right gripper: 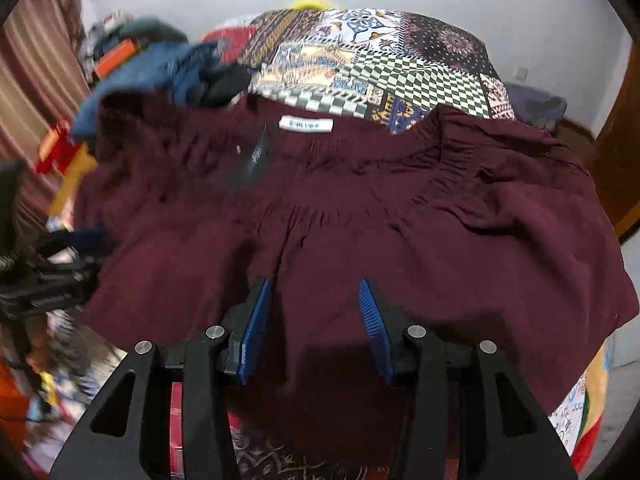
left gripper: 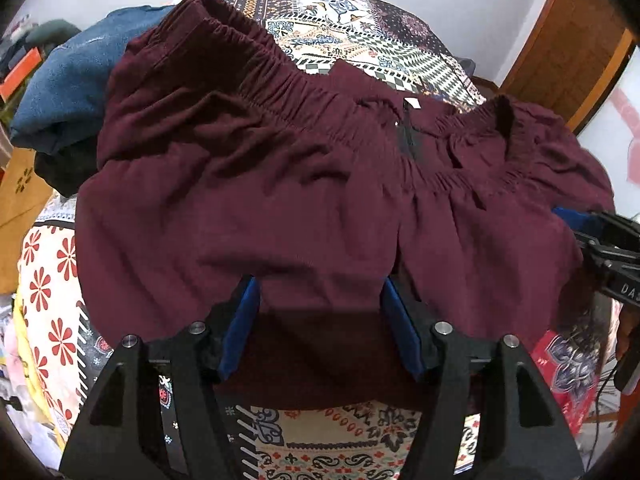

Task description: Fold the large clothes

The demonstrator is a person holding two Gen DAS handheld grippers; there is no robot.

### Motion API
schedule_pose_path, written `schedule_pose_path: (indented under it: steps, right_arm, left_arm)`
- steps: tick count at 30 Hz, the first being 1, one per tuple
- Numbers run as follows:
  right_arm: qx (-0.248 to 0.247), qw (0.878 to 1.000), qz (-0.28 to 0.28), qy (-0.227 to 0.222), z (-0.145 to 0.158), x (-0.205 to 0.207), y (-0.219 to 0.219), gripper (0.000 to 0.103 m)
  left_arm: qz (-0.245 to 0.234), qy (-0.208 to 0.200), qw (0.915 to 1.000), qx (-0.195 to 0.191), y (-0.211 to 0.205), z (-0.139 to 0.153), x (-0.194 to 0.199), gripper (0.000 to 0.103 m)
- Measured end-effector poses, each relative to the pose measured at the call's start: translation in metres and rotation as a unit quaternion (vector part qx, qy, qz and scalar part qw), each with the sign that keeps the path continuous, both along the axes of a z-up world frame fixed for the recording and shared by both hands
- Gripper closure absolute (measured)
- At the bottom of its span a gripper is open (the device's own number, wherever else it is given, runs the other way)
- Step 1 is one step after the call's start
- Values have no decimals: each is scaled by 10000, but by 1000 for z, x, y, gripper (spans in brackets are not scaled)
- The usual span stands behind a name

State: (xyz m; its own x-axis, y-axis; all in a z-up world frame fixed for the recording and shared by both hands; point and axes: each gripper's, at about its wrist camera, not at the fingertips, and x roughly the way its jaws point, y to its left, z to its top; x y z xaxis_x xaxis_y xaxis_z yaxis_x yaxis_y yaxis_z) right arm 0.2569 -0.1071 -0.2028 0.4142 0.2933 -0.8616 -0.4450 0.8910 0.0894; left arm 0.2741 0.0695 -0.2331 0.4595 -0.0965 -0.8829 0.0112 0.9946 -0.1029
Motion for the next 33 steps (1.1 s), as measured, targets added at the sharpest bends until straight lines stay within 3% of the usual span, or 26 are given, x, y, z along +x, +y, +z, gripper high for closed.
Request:
schedule_pose_path:
  steps: [4,8,10,12,15,18,22,26,28,33]
  right_arm:
    - [-125,9999,58,-51,4,0,0,58]
    - [44,10000,-38,18,12,0,-5,58]
    - [193,9998,-56,7,18,-1,-6,58]
    - [260,9996,-59,-53,22,-4,-2,58]
    - [337,9993,-28,-124,27,-8,1,58]
    - [372,9992,27,-152,30,-11,5,58]
    - [432,9989,53,-158,31,-14,7,58]
    - [577,9983,60,-27,29,-15,5,57]
    - [561,9984,53,-14,28,-15,6,57]
    - [507,9987,83,6,25,-17,7,57]
  left_arm:
    - [56,-78,9999,53,6,11,-7,40]
    - [567,-302,9979,-16,31,29,-22,39]
    - [955,-435,9944,-117,48,35,-32,28]
    - [1509,-551,9864,-343,71,37,-44,19]
    - [2032,-459,9749,-788,97,28,-57,18]
    - [2185,-165,9671,-1296,111,11,-59,18]
    - [2303,113,9470,-2235,123,-11,-60,18]
    - [2373,277,9081,-3440,130,-33,-55,18]
    - [2422,312,8968,-3690,131,-41,-49,18]
    - [2584,344,8854,-3849,129,-58,-26,18]
